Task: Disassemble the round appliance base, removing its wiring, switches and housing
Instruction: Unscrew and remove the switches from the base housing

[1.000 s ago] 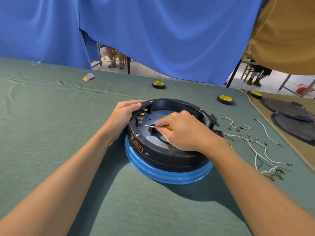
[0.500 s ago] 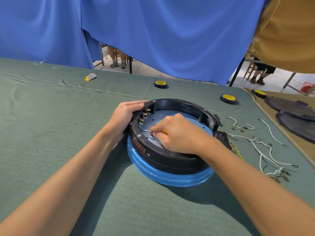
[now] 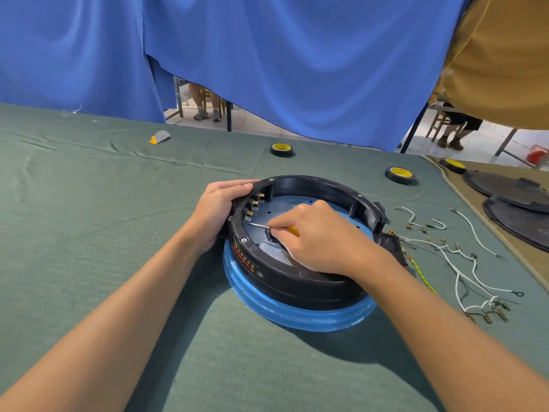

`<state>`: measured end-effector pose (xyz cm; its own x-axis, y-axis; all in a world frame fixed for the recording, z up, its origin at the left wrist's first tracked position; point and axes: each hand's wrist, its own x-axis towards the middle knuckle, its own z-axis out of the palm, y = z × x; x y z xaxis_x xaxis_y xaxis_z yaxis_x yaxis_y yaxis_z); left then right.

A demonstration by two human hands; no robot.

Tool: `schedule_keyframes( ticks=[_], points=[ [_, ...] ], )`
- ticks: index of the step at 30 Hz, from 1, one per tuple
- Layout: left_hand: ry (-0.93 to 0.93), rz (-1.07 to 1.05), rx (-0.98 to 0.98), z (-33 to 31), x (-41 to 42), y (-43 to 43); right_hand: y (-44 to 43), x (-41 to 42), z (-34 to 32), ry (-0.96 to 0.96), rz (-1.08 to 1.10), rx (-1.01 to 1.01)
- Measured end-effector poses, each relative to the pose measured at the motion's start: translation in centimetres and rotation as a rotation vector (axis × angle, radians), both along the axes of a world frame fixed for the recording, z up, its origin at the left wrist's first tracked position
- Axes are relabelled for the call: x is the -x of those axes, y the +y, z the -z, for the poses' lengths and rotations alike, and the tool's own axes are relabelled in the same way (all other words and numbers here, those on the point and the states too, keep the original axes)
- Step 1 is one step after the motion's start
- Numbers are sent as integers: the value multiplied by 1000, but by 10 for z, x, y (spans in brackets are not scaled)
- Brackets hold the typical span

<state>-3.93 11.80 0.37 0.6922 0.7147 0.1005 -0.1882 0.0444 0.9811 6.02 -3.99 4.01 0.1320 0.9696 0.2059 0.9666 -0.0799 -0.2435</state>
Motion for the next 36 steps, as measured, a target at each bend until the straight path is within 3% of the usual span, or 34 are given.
schedule_keyframes(
  ticks=[18, 24, 31, 36],
  points=[
    [-33, 48, 44, -1, 1, -5, 6, -2, 0, 54, -21, 65],
    [-4, 5, -3, -3, 1, -1, -3, 2, -7, -44, 35, 64],
    [43, -61, -66, -3, -1, 4, -50, 21, -7, -351, 474, -271],
    [11, -115, -108, -1, 1, 2, -43, 25, 4, -357, 599, -496]
  ],
)
